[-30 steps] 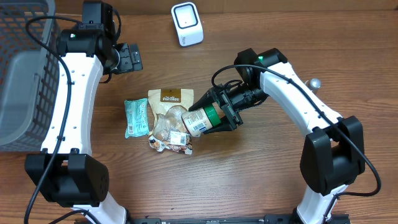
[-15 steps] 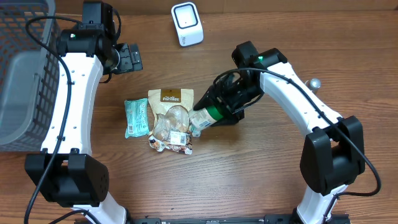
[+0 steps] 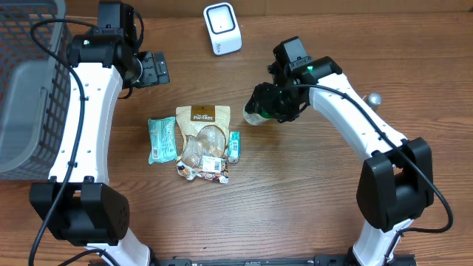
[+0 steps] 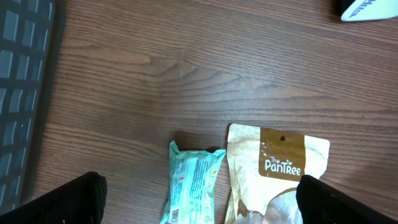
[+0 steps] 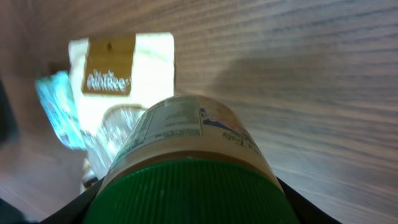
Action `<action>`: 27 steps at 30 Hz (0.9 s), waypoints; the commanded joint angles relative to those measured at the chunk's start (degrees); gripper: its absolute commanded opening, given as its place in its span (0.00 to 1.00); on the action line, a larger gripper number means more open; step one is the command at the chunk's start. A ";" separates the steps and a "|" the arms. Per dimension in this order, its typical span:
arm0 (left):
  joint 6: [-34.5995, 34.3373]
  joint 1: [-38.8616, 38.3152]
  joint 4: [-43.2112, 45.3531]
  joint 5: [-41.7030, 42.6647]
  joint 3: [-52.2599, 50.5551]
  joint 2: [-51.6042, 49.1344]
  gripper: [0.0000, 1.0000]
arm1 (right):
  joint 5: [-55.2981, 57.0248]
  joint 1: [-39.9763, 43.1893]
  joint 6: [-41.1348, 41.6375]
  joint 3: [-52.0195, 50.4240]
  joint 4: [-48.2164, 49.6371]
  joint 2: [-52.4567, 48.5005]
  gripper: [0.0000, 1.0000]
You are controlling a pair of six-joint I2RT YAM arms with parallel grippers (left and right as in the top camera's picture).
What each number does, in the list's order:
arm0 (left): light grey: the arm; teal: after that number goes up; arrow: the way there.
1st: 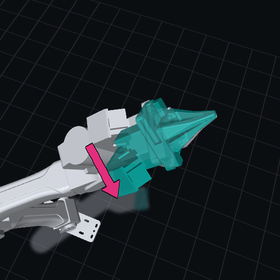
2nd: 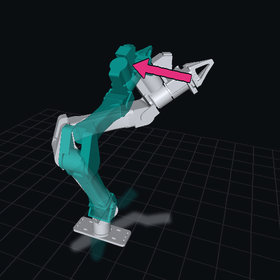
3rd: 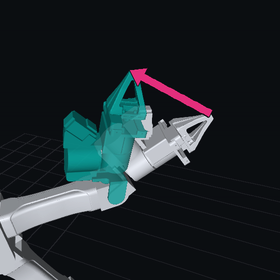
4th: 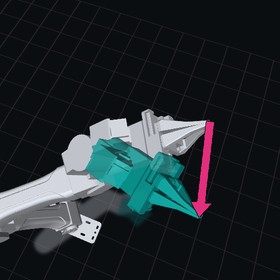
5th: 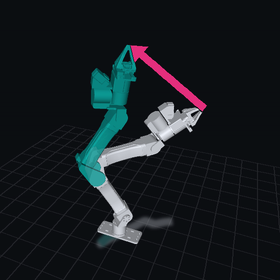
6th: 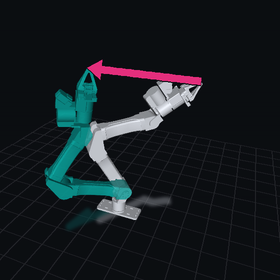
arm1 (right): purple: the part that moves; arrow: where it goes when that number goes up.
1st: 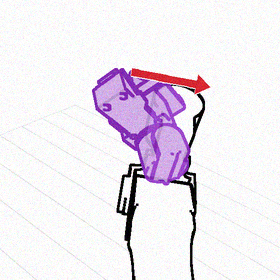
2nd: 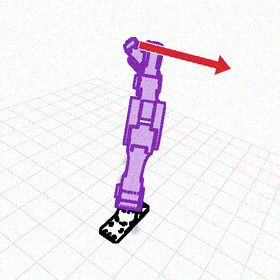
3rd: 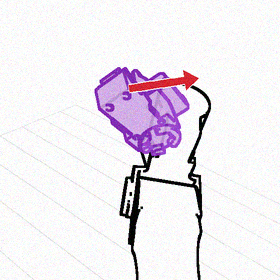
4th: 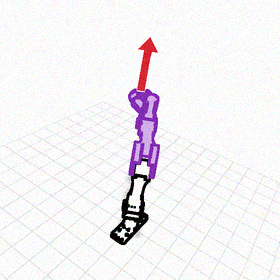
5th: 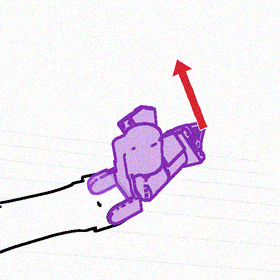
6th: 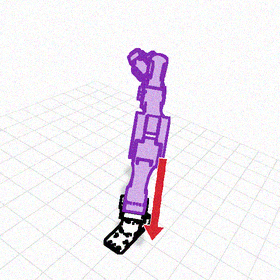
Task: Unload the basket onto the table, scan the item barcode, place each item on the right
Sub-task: 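Carry the green-lidded jar up toward the white barcode scanner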
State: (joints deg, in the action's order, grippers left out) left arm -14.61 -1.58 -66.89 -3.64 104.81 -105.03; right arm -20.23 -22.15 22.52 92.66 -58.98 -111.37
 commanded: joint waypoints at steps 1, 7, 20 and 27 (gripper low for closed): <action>-0.20 -0.33 0.02 0.11 0.68 0.44 0.99 | 4.52 -0.44 -7.74 8.55 -4.28 1.88 0.17; -0.20 -0.33 0.02 0.11 0.68 0.44 0.99 | 8.02 -1.09 -13.73 26.75 -15.23 1.86 0.21; -0.20 -0.33 0.02 0.11 0.68 0.44 1.00 | 8.20 -1.09 -16.83 31.85 -0.48 -1.68 0.34; -0.20 -0.33 0.02 0.11 0.68 0.44 1.00 | 8.33 -1.09 -16.85 31.41 9.11 -9.53 0.29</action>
State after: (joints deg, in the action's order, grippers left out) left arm -14.63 -1.58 -66.87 -3.64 104.81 -105.03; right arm -12.38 -22.92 6.17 124.46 -52.40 -117.30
